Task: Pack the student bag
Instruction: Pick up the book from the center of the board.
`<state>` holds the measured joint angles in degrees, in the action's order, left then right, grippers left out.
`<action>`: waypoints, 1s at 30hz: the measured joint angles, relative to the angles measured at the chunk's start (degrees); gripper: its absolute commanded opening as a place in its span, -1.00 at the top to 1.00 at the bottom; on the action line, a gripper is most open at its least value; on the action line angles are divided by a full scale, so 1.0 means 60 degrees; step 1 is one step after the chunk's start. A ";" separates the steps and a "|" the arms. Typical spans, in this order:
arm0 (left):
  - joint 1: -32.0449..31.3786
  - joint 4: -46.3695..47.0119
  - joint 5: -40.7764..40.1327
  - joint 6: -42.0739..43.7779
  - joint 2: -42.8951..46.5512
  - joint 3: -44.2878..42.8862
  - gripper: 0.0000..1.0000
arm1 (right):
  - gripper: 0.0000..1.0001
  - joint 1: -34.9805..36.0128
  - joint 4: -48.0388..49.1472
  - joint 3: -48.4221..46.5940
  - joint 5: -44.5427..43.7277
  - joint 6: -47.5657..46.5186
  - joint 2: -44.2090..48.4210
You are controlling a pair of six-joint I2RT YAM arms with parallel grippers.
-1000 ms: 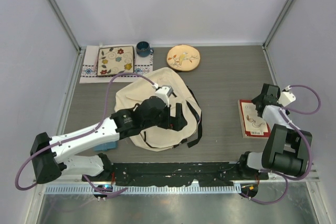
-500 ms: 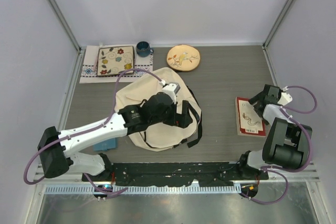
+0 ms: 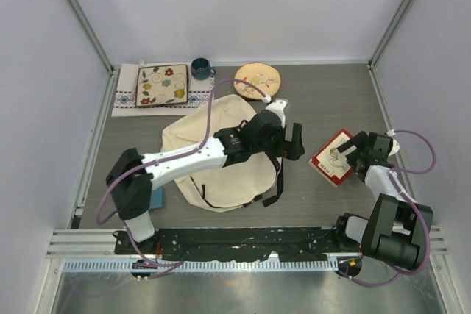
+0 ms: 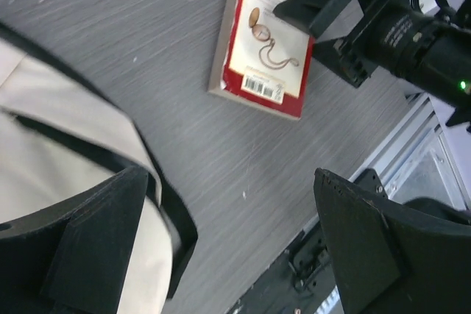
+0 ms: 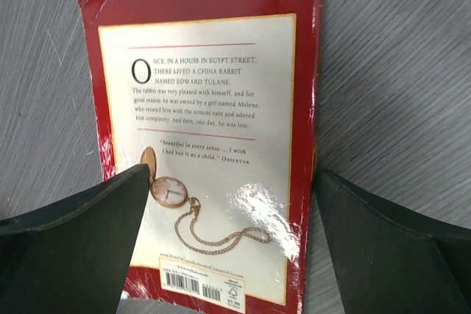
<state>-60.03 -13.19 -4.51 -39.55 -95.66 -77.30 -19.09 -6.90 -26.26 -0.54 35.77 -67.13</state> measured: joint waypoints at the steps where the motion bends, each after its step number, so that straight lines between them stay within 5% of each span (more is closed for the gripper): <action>1: 0.0029 0.0120 0.0073 0.0025 -0.0382 -0.0306 -0.99 | -0.99 0.0000 0.0007 0.0029 0.0109 -0.0018 0.0036; 13: 0.0576 0.0590 0.1876 0.0725 -0.4798 -0.3603 -0.99 | -1.00 0.0000 -0.0004 0.0058 0.0368 0.0047 0.0102; 30: 0.0820 0.0856 0.4124 0.0856 -0.7380 -0.5839 -0.99 | -0.99 0.0000 -0.0251 0.0135 0.0761 0.0324 0.0331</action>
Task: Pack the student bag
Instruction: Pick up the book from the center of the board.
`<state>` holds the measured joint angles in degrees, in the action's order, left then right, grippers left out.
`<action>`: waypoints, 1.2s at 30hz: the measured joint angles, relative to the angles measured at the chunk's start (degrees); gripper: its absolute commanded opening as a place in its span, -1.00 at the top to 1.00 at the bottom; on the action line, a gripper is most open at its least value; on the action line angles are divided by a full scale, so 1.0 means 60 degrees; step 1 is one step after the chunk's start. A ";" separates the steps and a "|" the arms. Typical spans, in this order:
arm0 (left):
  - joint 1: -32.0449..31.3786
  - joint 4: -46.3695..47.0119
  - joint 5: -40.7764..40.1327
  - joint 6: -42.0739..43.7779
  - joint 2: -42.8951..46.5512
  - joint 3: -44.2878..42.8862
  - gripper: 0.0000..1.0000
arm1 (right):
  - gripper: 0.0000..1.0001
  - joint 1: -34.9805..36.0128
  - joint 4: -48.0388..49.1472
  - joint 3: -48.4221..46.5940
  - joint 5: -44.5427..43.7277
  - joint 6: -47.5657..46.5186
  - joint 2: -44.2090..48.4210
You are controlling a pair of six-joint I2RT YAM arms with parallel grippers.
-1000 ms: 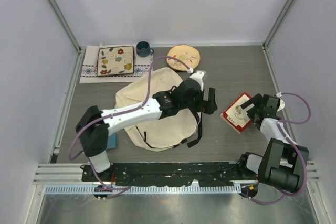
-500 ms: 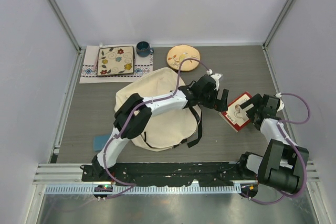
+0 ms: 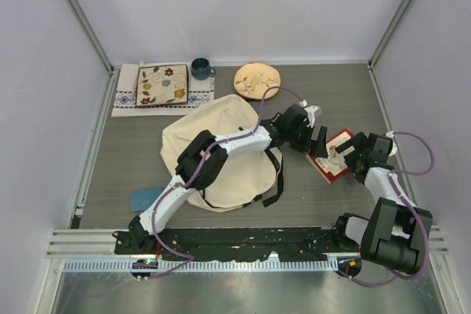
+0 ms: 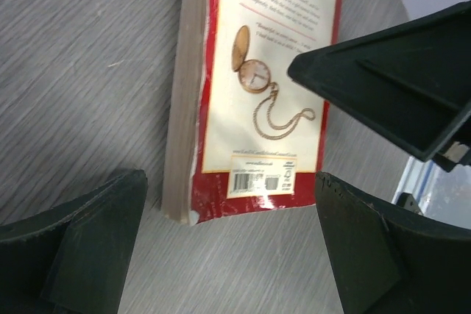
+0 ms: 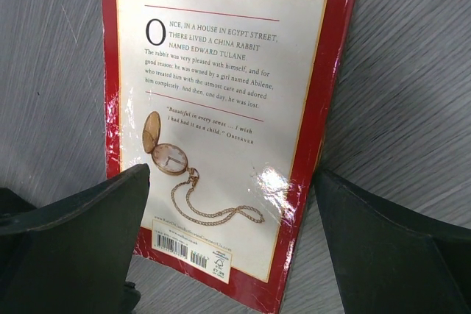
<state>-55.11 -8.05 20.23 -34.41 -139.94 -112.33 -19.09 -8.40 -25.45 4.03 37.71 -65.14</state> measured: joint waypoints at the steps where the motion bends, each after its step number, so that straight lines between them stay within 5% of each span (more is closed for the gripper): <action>1: 0.0000 0.0018 0.0102 -0.0044 -0.0073 -0.0120 -0.99 | -0.99 0.0000 0.0007 0.0004 0.0015 0.0000 0.0004; 5: 0.0000 0.0178 0.0554 -0.0382 -0.0138 -0.0186 -0.79 | -0.99 0.0000 0.0036 0.0018 0.0025 -0.0004 0.0007; 12: 0.0087 0.0973 0.1111 -0.1024 -0.0146 0.0029 -0.17 | -0.98 0.0000 0.0076 0.0029 0.0047 -0.0004 0.0004; 20: 0.0135 0.1359 0.1453 -0.1457 -0.0149 0.0138 -0.05 | -0.98 -0.0007 0.0211 0.0066 0.0098 -0.0007 -0.0007; 23: 0.0135 0.1279 0.1501 -0.1497 -0.0157 0.0062 0.33 | -0.98 -0.0007 0.0219 0.0069 0.0102 -0.0011 -0.0007; 24: 0.0135 0.1217 0.1504 -0.1497 -0.0171 0.0004 0.68 | -0.98 -0.0007 0.0222 0.0069 0.0102 -0.0011 -0.0007; 26: 0.0135 0.1075 0.1486 -0.1501 -0.0178 -0.0076 0.94 | -0.98 -0.0007 0.0222 0.0069 0.0106 -0.0011 -0.0007; 36: 0.0131 0.0375 0.0790 -0.1366 0.0084 0.0266 1.00 | -0.99 -0.0160 -0.0302 0.0069 0.0641 -0.0007 0.0342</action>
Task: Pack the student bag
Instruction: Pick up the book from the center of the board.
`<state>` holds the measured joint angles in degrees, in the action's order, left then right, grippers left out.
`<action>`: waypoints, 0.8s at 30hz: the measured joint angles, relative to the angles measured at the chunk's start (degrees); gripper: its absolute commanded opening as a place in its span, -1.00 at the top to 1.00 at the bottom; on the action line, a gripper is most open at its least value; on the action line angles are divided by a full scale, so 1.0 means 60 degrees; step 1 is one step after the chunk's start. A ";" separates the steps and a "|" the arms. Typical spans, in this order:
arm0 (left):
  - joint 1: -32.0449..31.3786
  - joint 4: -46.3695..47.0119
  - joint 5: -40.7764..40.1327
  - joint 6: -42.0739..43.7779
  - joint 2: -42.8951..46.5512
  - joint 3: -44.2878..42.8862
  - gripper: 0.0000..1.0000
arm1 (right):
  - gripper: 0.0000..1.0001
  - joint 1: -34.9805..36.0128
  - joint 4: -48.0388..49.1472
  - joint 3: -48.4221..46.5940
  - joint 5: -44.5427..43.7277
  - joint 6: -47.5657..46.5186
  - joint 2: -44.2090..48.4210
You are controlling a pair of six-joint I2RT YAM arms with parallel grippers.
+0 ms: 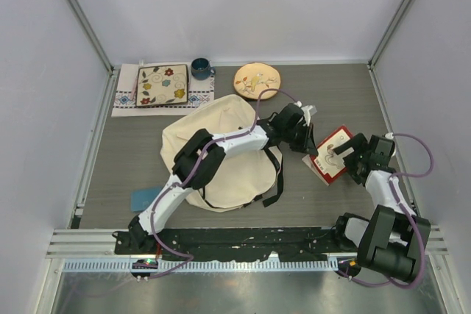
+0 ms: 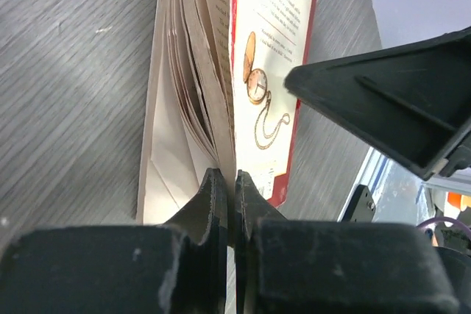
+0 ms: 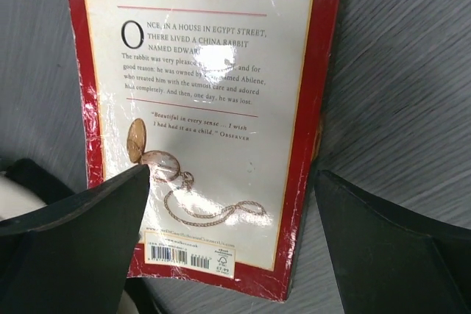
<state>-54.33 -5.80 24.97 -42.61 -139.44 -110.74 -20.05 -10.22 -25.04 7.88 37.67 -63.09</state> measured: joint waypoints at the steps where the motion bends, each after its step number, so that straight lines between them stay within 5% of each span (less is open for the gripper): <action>1: -0.0007 -0.0087 -0.0091 0.0029 0.0146 0.0124 1.00 | -0.98 -0.0080 -0.0131 -0.0004 0.0153 0.0004 0.0142; 8: -0.0007 -0.0714 -0.0794 0.0408 0.1694 0.0787 1.00 | -0.98 -0.1789 -0.0816 -0.0412 0.1749 0.0091 0.0954; 14: 0.0193 -0.0856 -0.1282 0.0630 0.3461 0.1319 1.00 | -0.97 -0.1821 -0.0874 -0.0353 0.2812 0.0364 0.1362; 24: 0.0444 -0.0801 -0.1818 0.0863 0.5952 0.3053 1.00 | -0.90 -0.1741 0.3355 0.1362 0.5883 0.3668 0.2000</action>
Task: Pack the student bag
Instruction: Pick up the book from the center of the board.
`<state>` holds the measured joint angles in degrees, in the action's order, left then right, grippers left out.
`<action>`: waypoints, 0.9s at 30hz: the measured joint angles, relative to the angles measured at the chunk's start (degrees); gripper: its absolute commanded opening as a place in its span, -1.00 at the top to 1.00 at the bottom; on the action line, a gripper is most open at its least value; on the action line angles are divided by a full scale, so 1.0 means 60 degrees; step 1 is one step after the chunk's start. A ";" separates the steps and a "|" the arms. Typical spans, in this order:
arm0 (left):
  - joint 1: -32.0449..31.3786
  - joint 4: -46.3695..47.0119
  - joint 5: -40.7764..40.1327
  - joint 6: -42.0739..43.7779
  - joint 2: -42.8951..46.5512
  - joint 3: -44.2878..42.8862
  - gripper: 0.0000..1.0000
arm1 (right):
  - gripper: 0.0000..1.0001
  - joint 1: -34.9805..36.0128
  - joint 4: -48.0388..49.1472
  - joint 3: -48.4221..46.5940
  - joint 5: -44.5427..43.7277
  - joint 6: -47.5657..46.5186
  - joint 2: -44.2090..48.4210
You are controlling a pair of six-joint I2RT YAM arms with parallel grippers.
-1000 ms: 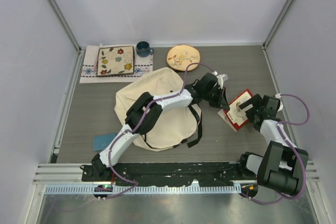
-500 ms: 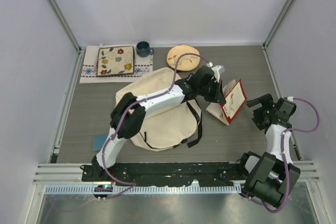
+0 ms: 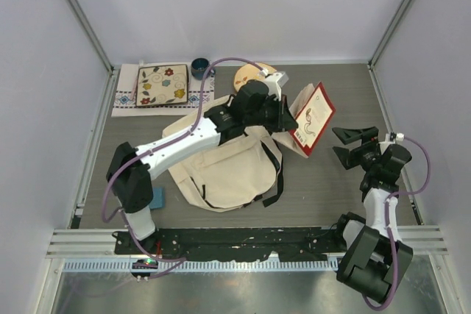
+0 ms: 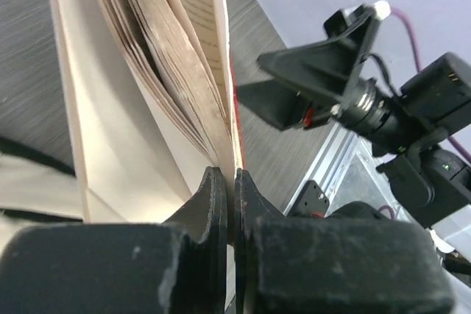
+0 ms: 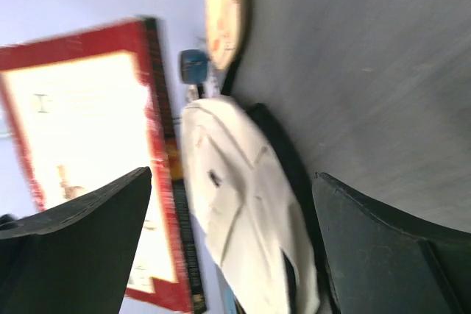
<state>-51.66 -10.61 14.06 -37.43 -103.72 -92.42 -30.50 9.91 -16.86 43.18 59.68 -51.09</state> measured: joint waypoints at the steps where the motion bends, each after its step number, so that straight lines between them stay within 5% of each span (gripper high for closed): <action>1: 0.0000 0.0033 -0.0124 0.0029 0.0280 0.0306 1.00 | -0.91 0.0040 0.0353 0.0000 0.0153 0.0248 0.0062; 13: 0.0051 0.0157 -0.1392 0.0029 0.2626 0.2422 1.00 | -0.91 0.1993 0.1606 -0.0576 0.0601 0.0991 0.0783; 21: 0.0062 0.0601 -0.1421 -0.0222 0.3362 0.3071 1.00 | -0.91 0.4160 0.2222 -0.0732 -0.0011 0.1166 0.0208; 27: 0.0062 0.1402 -0.0911 -0.0652 0.3617 0.3829 1.00 | -0.89 0.5246 0.4160 -0.0590 -0.0284 0.2047 -0.0714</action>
<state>-51.29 -2.20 8.60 -41.34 -82.02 -69.45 0.97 34.87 -20.40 41.47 71.96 -55.37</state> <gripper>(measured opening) 0.036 0.954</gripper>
